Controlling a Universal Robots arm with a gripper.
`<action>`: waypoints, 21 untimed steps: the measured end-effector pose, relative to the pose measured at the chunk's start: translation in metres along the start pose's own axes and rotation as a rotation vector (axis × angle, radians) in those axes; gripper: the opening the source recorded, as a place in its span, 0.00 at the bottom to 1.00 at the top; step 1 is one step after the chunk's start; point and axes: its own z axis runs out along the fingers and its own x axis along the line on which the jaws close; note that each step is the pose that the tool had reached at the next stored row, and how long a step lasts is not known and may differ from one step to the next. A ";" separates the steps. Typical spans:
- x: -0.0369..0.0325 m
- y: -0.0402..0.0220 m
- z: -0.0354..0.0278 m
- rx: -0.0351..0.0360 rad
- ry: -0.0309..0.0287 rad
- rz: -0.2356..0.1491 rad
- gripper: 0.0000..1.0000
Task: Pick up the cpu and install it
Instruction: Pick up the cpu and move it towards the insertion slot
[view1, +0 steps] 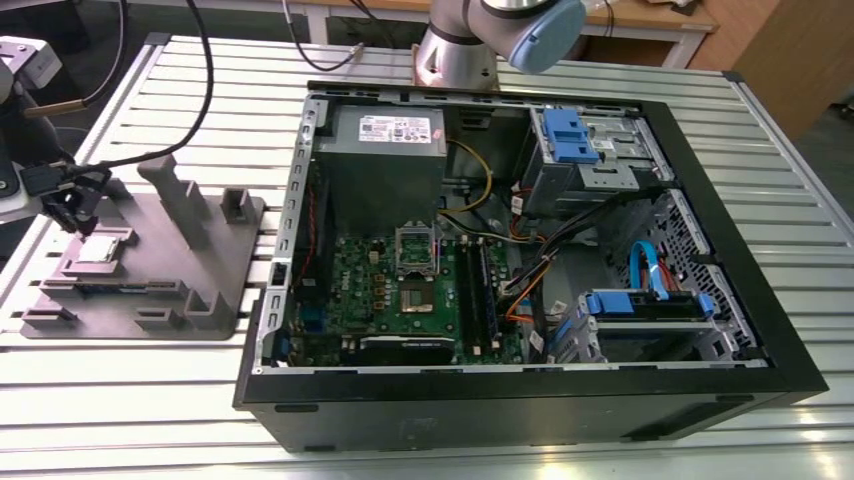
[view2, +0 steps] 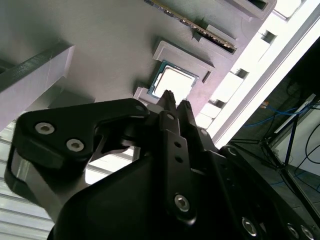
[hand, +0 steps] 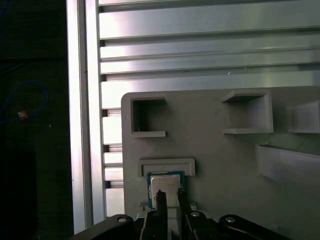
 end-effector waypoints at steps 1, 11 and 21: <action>0.0000 0.0000 0.0000 0.0000 0.0000 0.000 0.23; 0.0000 0.0000 0.0001 0.0001 0.0002 0.000 0.53; -0.0005 -0.0006 0.0163 0.0000 0.0001 -0.002 0.53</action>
